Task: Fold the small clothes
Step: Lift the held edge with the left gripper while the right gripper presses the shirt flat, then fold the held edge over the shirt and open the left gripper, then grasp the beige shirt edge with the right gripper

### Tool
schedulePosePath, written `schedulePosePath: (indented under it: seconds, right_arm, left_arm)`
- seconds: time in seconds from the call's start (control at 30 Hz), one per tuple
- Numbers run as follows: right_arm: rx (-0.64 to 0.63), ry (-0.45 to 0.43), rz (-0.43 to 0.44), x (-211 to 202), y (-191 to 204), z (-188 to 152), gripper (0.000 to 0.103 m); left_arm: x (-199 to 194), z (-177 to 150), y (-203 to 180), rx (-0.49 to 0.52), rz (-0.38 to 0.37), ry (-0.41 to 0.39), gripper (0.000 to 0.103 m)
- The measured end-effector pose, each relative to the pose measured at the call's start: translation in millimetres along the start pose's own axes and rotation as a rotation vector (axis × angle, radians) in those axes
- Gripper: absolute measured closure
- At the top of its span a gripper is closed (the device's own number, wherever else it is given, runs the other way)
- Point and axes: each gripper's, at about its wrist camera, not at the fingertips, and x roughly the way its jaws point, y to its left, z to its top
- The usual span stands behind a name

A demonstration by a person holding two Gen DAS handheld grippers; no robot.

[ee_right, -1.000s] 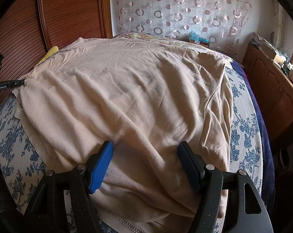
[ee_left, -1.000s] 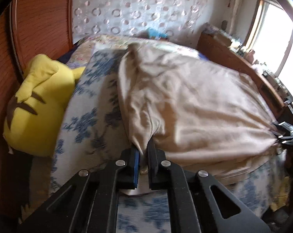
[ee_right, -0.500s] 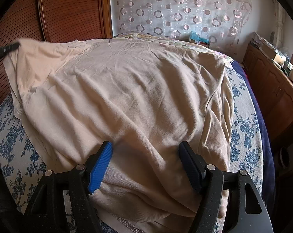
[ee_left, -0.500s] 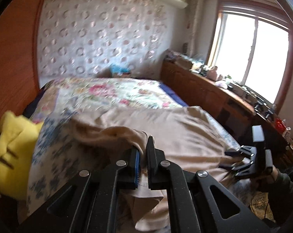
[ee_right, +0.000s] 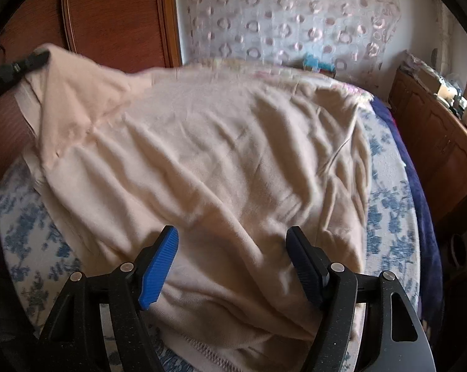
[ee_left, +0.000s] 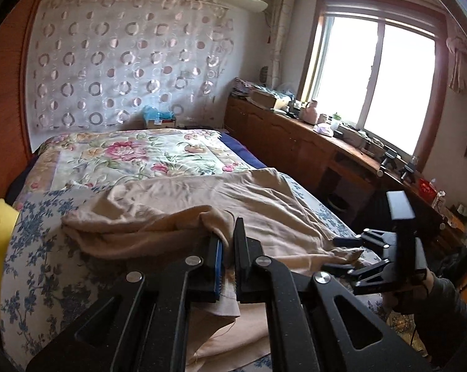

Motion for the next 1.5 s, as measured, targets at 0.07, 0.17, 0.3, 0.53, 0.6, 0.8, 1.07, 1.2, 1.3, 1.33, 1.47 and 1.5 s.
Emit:
schedulePosePath:
  seconds: [0.07, 0.17, 0.3, 0.53, 0.6, 0.8, 1.07, 1.2, 1.3, 1.33, 1.47, 1.5]
  right_arm:
    - [0.033, -0.026, -0.001, -13.1, -3.6, -0.9, 0.029]
    - [0.043, -0.066, -0.019, -32.4, -4.1, -2.6, 0.029]
    - [0.052, -0.101, -0.048, -53.3, -4.2, -5.5, 0.029]
    - [0.086, -0.14, -0.07, -72.1, -8.2, -15.3, 0.029]
    - [0.098, -0.143, -0.07, -72.9, -7.2, -18.2, 0.029]
    - [0.105, -0.132, -0.05, -68.9, -2.6, -20.9, 0.029]
    - [0.086, -0.11, 0.017, -50.3, -3.4, -6.0, 0.029]
    - [0.062, -0.075, 0.05, -28.8, 3.2, 4.3, 0.029]
    - [0.054, -0.041, 0.066, -9.6, 5.0, 13.5, 0.032]
    - [0.05, -0.028, 0.066, -4.5, 5.2, 16.1, 0.033]
    - [0.023, 0.027, 0.073, 11.9, 6.2, 21.4, 0.05]
    - [0.014, 0.042, 0.073, 15.4, 6.7, 21.6, 0.057]
  left_arm:
    - [4.3, 5.6, -8.1, 0.015, -0.013, 0.008, 0.097]
    - [8.6, 18.5, -23.9, 0.044, -0.04, -0.002, 0.097]
    - [13.6, 34.4, -48.1, 0.081, -0.097, -0.004, 0.097]
    - [17.3, 52.2, -89.3, 0.141, -0.176, 0.005, 0.096]
    - [20.0, 52.3, -91.8, 0.135, -0.183, 0.021, 0.087]
    - [25.8, 32.9, -79.8, 0.162, -0.114, 0.041, 0.059]
    - [24.1, -0.7, -29.0, 0.089, -0.014, 0.089, 0.03]
    - [17.1, -12.2, -3.7, 0.023, 0.03, 0.082, 0.023]
    - [9.4, -18.6, 10.4, 0.002, 0.087, 0.064, 0.023]
    - [7.5, -19.6, 14.4, -0.005, 0.095, 0.06, 0.023]
    - [1.1, -23.7, 24.5, -0.012, 0.137, 0.041, 0.023]
    - [0.0, -24.5, 25.7, -0.01, 0.146, 0.036, 0.023]
